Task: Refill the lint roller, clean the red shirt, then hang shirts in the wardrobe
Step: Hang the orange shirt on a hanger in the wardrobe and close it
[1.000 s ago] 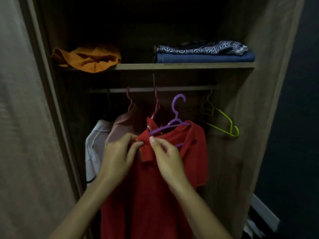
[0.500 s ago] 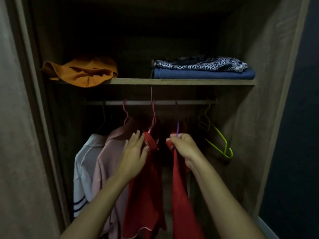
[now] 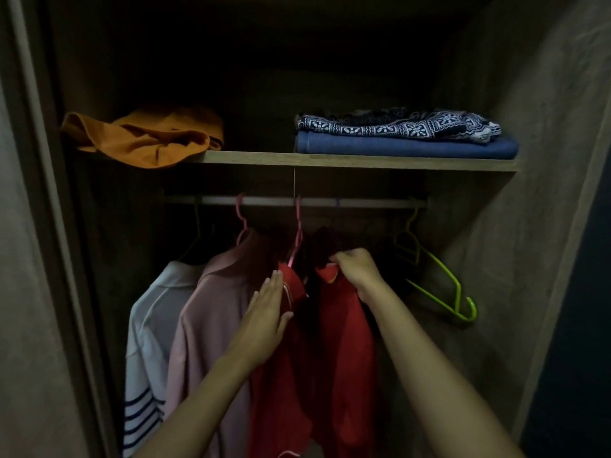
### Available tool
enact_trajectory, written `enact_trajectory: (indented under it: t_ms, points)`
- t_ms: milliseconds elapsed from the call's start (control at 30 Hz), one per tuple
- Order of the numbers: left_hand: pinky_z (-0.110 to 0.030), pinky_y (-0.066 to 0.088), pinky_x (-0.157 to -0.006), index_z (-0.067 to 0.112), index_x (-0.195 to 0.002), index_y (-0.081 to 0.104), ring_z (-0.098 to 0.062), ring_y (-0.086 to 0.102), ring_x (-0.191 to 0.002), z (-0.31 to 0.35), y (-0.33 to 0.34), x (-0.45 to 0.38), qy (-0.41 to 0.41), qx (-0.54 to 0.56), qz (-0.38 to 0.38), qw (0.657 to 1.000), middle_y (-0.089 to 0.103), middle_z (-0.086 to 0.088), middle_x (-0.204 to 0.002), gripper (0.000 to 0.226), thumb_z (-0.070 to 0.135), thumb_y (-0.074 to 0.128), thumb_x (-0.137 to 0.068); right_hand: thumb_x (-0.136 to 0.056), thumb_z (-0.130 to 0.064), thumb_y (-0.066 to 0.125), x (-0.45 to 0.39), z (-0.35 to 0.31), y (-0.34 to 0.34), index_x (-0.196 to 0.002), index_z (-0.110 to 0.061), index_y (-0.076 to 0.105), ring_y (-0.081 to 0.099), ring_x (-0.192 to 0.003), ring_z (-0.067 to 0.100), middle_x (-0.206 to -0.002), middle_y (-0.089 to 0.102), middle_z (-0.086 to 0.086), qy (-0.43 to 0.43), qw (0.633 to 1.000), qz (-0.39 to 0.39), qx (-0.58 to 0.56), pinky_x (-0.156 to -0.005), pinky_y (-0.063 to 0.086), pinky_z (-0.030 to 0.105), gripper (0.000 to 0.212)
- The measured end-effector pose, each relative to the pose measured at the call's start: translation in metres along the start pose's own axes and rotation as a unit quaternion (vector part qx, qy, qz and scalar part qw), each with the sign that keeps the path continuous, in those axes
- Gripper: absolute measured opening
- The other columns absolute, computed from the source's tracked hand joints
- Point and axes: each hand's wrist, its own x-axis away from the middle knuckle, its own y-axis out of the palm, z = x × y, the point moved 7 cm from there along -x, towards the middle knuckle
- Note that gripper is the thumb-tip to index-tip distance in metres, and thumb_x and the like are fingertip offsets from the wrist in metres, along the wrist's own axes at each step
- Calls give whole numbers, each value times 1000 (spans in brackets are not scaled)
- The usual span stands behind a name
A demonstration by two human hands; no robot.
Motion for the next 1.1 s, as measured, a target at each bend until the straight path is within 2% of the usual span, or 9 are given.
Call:
enact_trajectory:
  t_ms: [100,167,300,533,667,800,900,1000,1100]
  points:
    - [-21,-2,-115,8,-150,-6,-6,-7,-141,-1,5,4,2,1,-14,1000,-12,7,-152,81,14,52,-95,-87,-21,61,30,-1,-14,-120,-7,64,65,-104,33,-110,70,15,-74,979,54,184,-84,49,32,36]
    - [-25,3,-119,5,-151,-2,-12,0,-146,-1,6,6,8,15,-13,1000,-4,-1,-158,81,4,53,-91,-88,-18,61,56,10,-17,-148,-12,34,58,-118,34,-128,61,16,-88,961,64,256,-96,46,34,66]
    - [-12,4,-116,-1,-150,2,-17,7,-147,-2,10,13,18,58,-1,998,0,-9,-159,91,-20,46,-73,-90,-9,52,92,51,-10,-154,-19,14,61,-111,38,-121,63,21,-73,929,49,360,-92,49,40,75]
    - [-11,7,-115,0,-150,-3,-17,-1,-147,17,-6,24,46,53,-12,997,-9,-8,-158,90,-11,51,-79,-97,-28,52,129,32,-26,-154,-12,15,58,-119,31,-138,54,15,-141,923,107,342,-92,46,34,70]
    - [-25,11,-120,4,-152,8,-19,8,-149,52,-97,22,129,-4,138,982,7,-11,-161,74,14,51,-92,-94,-27,58,168,-50,-26,-151,-14,29,49,-132,19,-146,48,7,-331,905,160,215,-100,31,14,65]
    - [-38,15,-120,10,-152,16,-24,6,-149,70,-219,-1,142,-82,260,952,10,-12,-160,65,10,43,-93,-94,-22,57,188,-141,-4,-148,-13,35,45,-134,15,-145,49,7,-454,864,134,170,-105,30,14,60]
    - [-42,16,-120,17,-153,15,-23,5,-149,59,-295,-45,73,-167,275,944,10,-10,-161,64,12,45,-96,-95,-21,54,174,-208,22,-148,-12,35,42,-136,16,-148,46,7,-487,850,115,166,-103,27,14,57]
    - [-49,16,-119,23,-153,11,-27,8,-148,17,-322,-94,-65,-195,158,966,6,-10,-161,70,37,49,-95,-96,-21,51,136,-261,54,-147,-13,37,44,-134,17,-147,46,7,-474,862,56,172,-98,28,17,53]
    - [-53,27,-113,19,-152,15,-34,35,-136,-22,-317,-103,-201,-87,52,974,30,-16,-152,83,48,58,-87,-94,-20,52,89,-279,83,-142,-15,41,62,-100,18,-130,57,8,-391,899,-11,194,-80,47,23,50]
